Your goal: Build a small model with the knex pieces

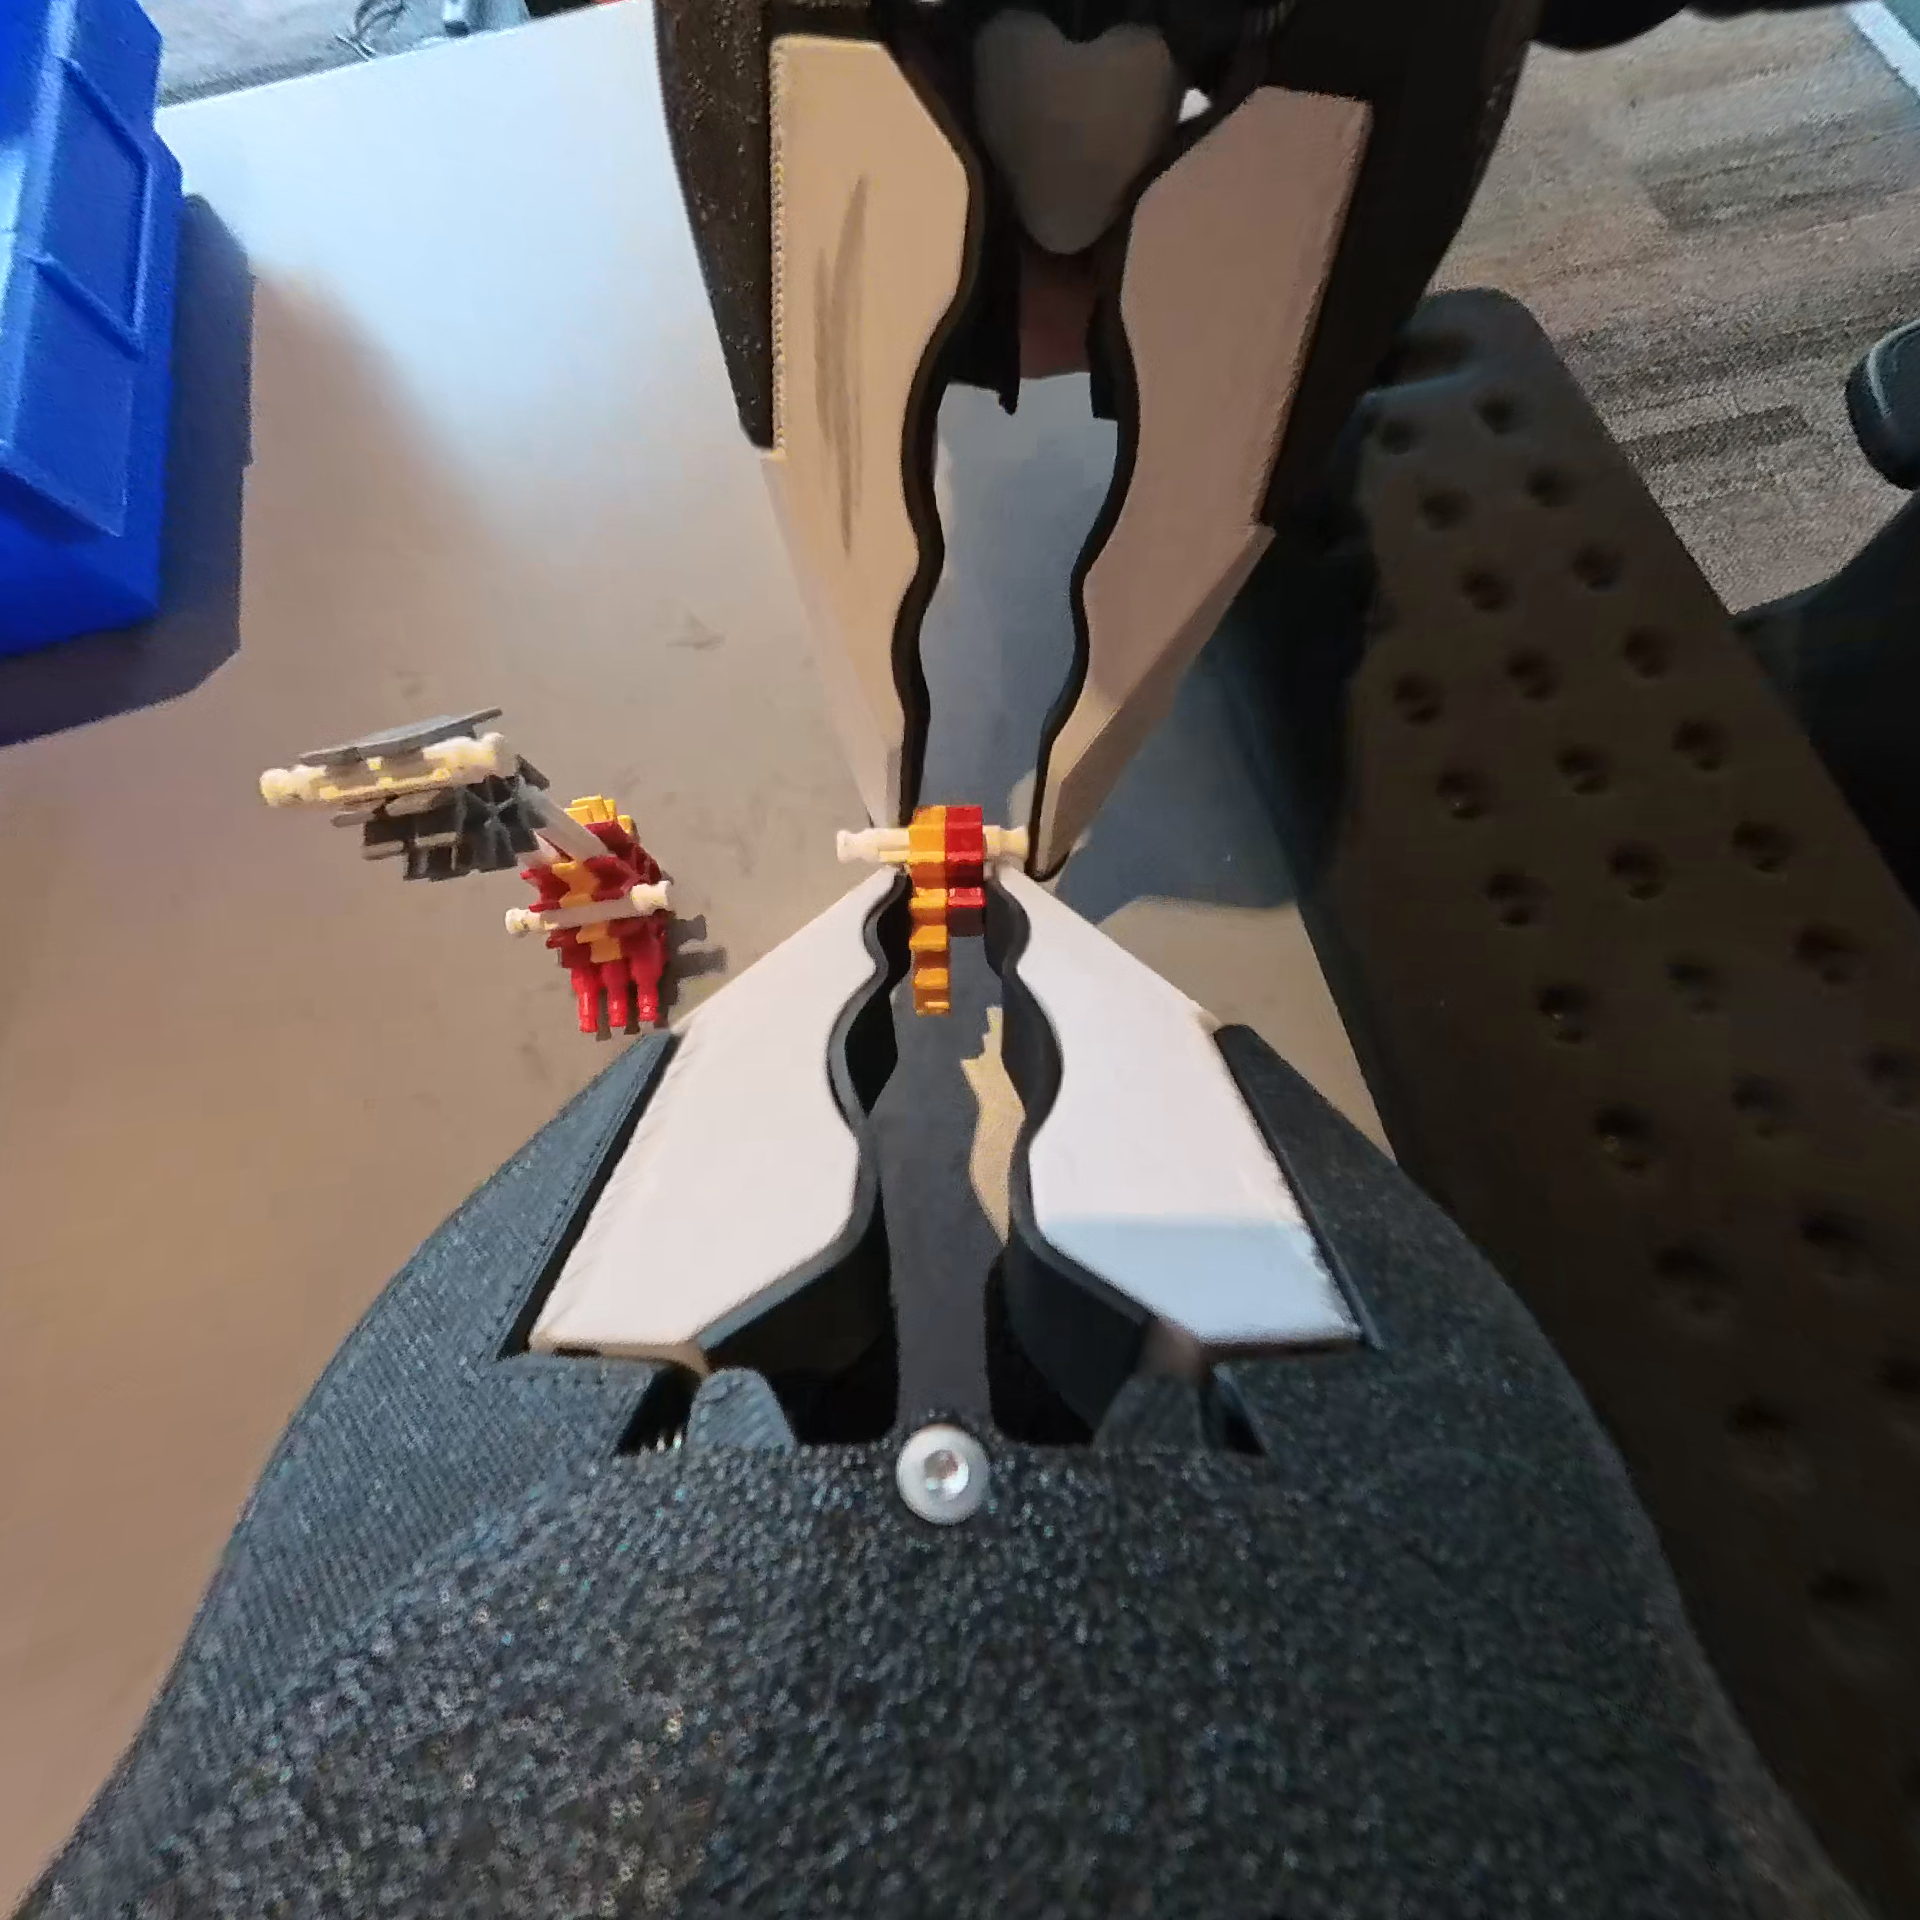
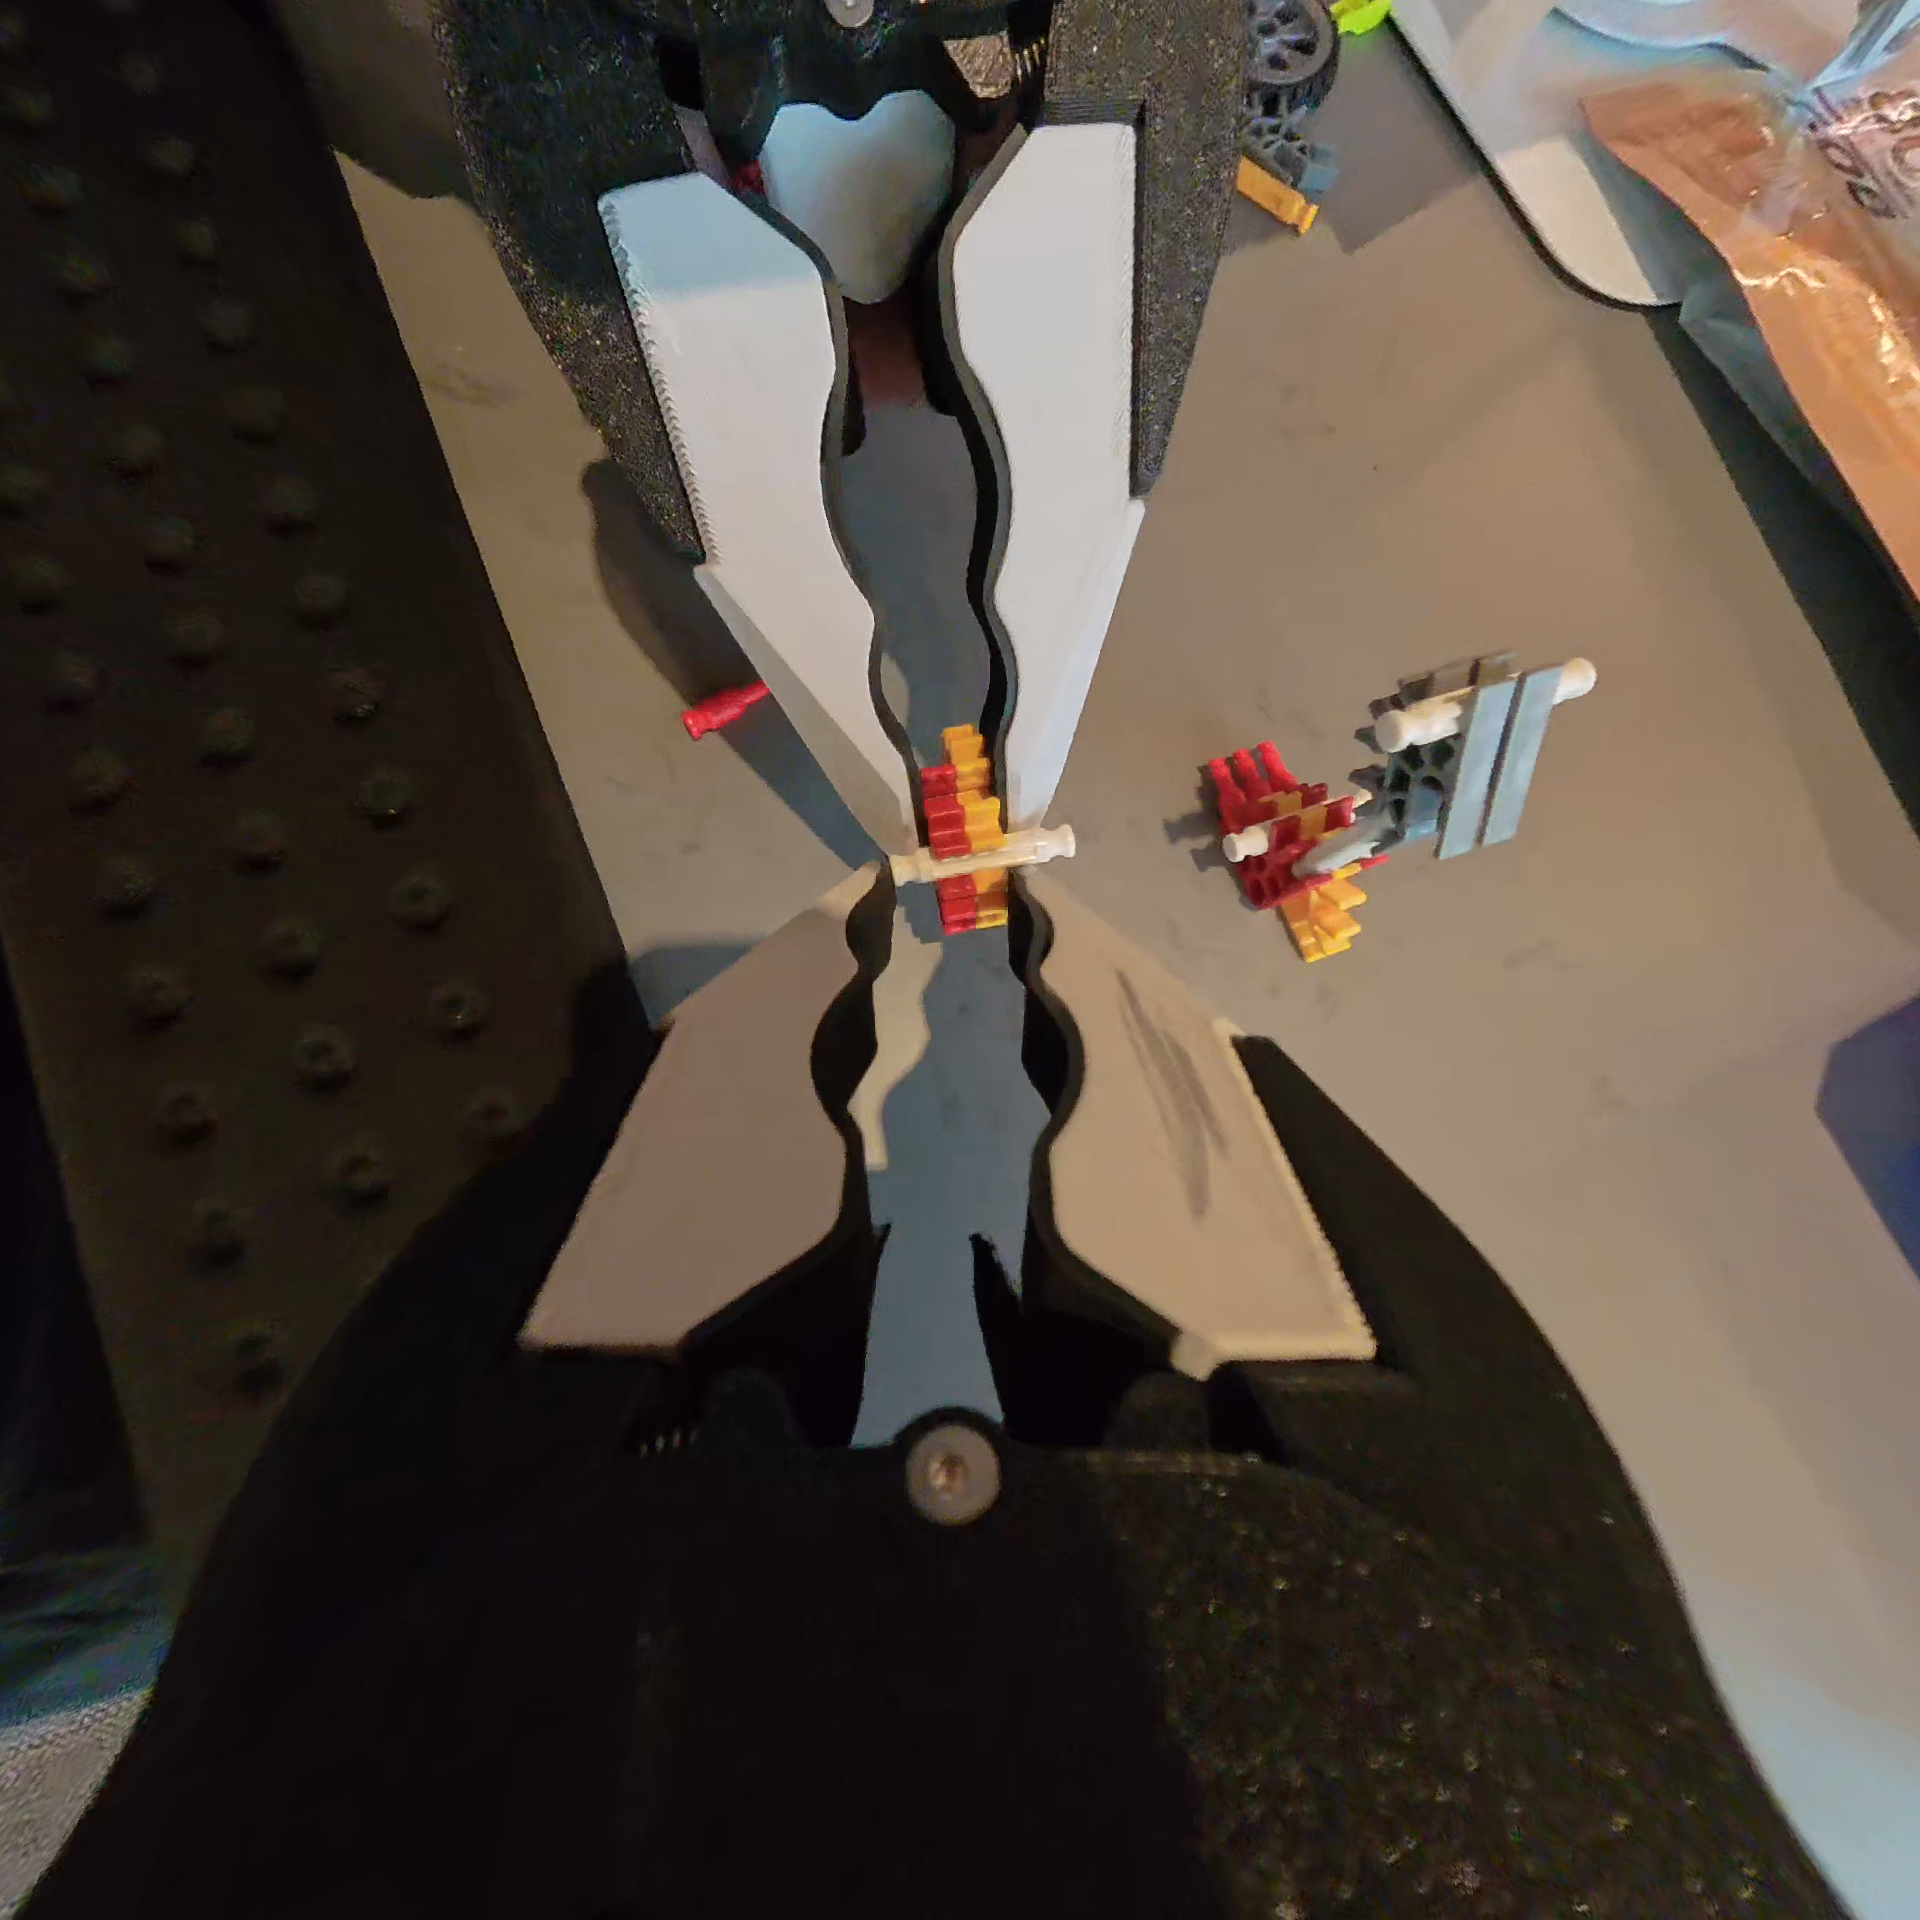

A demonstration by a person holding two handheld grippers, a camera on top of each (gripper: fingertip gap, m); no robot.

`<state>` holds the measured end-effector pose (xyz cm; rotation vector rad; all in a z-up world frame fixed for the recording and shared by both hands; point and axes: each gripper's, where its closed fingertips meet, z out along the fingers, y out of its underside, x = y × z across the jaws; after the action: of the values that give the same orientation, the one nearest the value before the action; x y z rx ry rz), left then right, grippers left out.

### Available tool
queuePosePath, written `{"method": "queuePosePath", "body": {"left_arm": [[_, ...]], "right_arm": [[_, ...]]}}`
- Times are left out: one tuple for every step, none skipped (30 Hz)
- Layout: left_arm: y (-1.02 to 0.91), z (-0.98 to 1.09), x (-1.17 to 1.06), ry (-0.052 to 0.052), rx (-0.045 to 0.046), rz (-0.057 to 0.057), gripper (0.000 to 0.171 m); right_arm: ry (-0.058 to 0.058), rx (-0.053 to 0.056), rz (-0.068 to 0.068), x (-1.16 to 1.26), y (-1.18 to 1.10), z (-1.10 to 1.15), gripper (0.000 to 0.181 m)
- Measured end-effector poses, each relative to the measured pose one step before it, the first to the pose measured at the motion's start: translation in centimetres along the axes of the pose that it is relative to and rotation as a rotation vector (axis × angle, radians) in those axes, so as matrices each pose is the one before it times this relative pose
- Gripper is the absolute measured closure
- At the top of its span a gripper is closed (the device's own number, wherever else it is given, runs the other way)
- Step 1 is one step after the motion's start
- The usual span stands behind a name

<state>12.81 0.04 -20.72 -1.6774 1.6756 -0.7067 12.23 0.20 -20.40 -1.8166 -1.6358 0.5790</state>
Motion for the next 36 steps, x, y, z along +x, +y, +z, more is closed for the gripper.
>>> {"method": "queuePosePath", "body": {"left_arm": [[0.118, 0.016, -0.027, -0.0054, -0.00711, -0.0004, 0.158], [0.125, -0.064, -0.051, -0.0047, -0.00954, 0.0051, 0.157], [0.146, -0.104, -0.028, -0.0018, -0.00978, 0.0087, 0.156], [0.206, -0.126, -0.076, -0.0025, -0.01243, 0.0055, 0.155], [0.244, -0.096, -0.051, -0.0024, -0.01337, -0.0001, 0.152], [0.346, -0.055, 0.075, 0.0046, -0.01805, 0.0001, 0.150], [0.225, -0.055, 0.037, -0.0024, -0.00892, 0.0079, 0.149], [-0.099, -0.063, -0.080, -0.0127, 0.01350, 0.0048, 0.149], [-0.017, 0.004, 0.105, 0.0027, 0.00656, -0.0039, 0.150], [0.039, 0.014, -0.101, -0.0129, -0.00077, 0.0078, 0.152], [0.051, -0.002, -0.280, -0.0247, -0.00257, 0.0156, 0.156], [0.067, 0.047, 0.081, 0.0025, -0.00462, 0.0067, 0.158], [0.076, 0.079, 0.184, 0.0131, -0.00312, -0.0035, 0.159], [0.157, 0.111, 0.053, 0.0039, -0.00404, 0.0024, 0.160], [0.292, 0.108, 0.003, -0.0006, -0.01251, 0.0089, 0.160], [0.317, 0.093, -0.044, -0.0018, -0.01470, 0.0060, 0.160], [0.110, 0.005, -0.106, -0.0046, -0.00308, 0.0016, 0.159], [0.013, -0.045, 0.082, 0.0106, 0.00044, -0.0084, 0.159], [0.137, -0.039, -0.085, 0.0027, -0.00806, -0.0121, 0.159], [0.036, -0.080, -0.277, -0.0140, -0.00010, 0.0036, 0.157], [-0.004, -0.092, -0.104, -0.0024, 0.00324, 0.0041, 0.155], [0.090, -0.084, 0.014, 0.0078, -0.00511, -0.0044, 0.152], [0.138, -0.103, -0.153, -0.0048, -0.00890, 0.0016, 0.151], [0.084, -0.192, -0.107, -0.0030, -0.00552, 0.0050, 0.151], [0.048, -0.261, -0.044, 0.0030, -0.00430, -0.0010, 0.150], [0.083, -0.385, -0.122, -0.0035, -0.00745, -0.0019, 0.148], [0.005, -0.553, -0.107, -0.0057, -0.00413, 0.0030, 0.147], [0.075, -0.716, 0.096, 0.0036, -0.00907, 0.0055, 0.147], [0.177, -0.859, 0.135, 0.0028, -0.01469, 0.0025, 0.145], [0.263, -0.953, -0.020, -0.0102, -0.01325, -0.0033, 0.144], [0.478, -1.034, 0.094, -0.0043, -0.01843, -0.0084, 0.143], [0.550, -1.132, 0.104, -0.0085, -0.01462, -0.0078, 0.144], [0.596, -1.168, 0.077, -0.0149, -0.00969, -0.0106, 0.144], [0.900, -1.168, 0.105, -0.0134, -0.02170, -0.0157, 0.144], [1.012, -1.160, -0.003, -0.0230, -0.02139, -0.0151, 0.144], [0.986, -1.098, -0.077, -0.0287, -0.01411, -0.0193, 0.145]], "right_arm": [[-0.0054, 0.0094, 0.0084, -0.008, -0.010, 0.072, 0.161], [-0.0042, 0.0090, 0.0083, -0.025, -0.019, 0.091, 0.161], [-0.0013, 0.0006, 0.0025, -0.023, 0.089, 0.091, 0.161], [0.0045, 0.0041, -0.0014, 0.035, 0.037, 0.044, 0.161], [-0.0022, 0.0061, 0.0052, -0.037, 0.026, 0.017, 0.161], [0.0008, -0.0011, 0.0061, 0.032, 0.126, 0.014, 0.161], [0.0083, -0.0021, -0.0025, 0.108, 0.116, -0.007, 0.161], [0.0003, -0.0002, -0.0013, -0.028, 0.048, 0.020, 0.161], [-0.0035, 0.0004, 0.0008, -0.087, -0.017, 0.069, 0.161], [0.0035, -0.0067, -0.0036, 0.000, 0.064, 0.092, 0.160], [0.0057, -0.0074, -0.0078, 0.020, 0.082, 0.087, 0.160], [0.0031, -0.0025, 0.0015, 0.036, 0.035, 0.083, 0.160], [-0.0055, -0.0048, 0.0047, -0.085, 0.078, 0.127, 0.160], [-0.0031, -0.0100, -0.0038, -0.089, 0.183, 0.147, 0.160], [0.0032, -0.0045, -0.0073, -0.049, 0.088, 0.124, 0.159], [-0.0002, -0.0012, 0.0008, -0.054, 0.038, 0.092, 0.159], [-0.0045, -0.0014, 0.0033, -0.087, 0.052, 0.070, 0.159], [-0.0032, -0.0006, 0.0009, -0.044, 0.049, 0.027, 0.159], [0.0013, 0.0036, 0.0025, 0.060, -0.003, -0.014, 0.159], [-0.0037, 0.0029, 0.0050, 0.013, -0.002, -0.021, 0.159], [-0.0046, -0.0013, 0.0033, -0.017, 0.055, 0.016, 0.159], [0.0026, -0.0006, -0.0008, 0.075, 0.035, -0.013, 0.159], [-0.0007, 0.0026, 0.0005, 0.026, -0.030, -0.040, 0.159], [-0.0036, 0.0005, 0.0022, -0.007, 0.005, -0.045, 0.159], [0.0000, 0.0002, 0.0001, 0.040, 0.003, -0.071, 0.159], [0.0014, 0.0026, -0.0001, 0.052, -0.021, -0.120, 0.159], [0.0026, 0.0039, 0.0020, 0.087, -0.033, -0.199, 0.159], [0.0041, 0.0071, 0.0047, 0.132, -0.059, -0.249, 0.159], [0.0018, 0.0105, 0.0049, 0.097, -0.087, -0.262, 0.159], [0.0018, 0.0083, 0.0044, 0.086, -0.060, -0.236, 0.159], [0.0036, 0.0037, 0.0006, 0.109, 0.005, -0.216, 0.159], [0.0056, 0.0044, -0.0010, 0.120, -0.004, -0.216, 0.159], [0.0039, 0.0083, 0.0009, 0.104, -0.067, -0.193, 0.159], [0.0036, 0.0119, 0.0005, 0.084, -0.118, -0.172, 0.159], [0.0030, 0.0074, 0.0020, 0.074, -0.064, -0.136, 0.159], [0.0040, 0.0054, 0.0013, 0.095, -0.014, -0.087, 0.159]]}}
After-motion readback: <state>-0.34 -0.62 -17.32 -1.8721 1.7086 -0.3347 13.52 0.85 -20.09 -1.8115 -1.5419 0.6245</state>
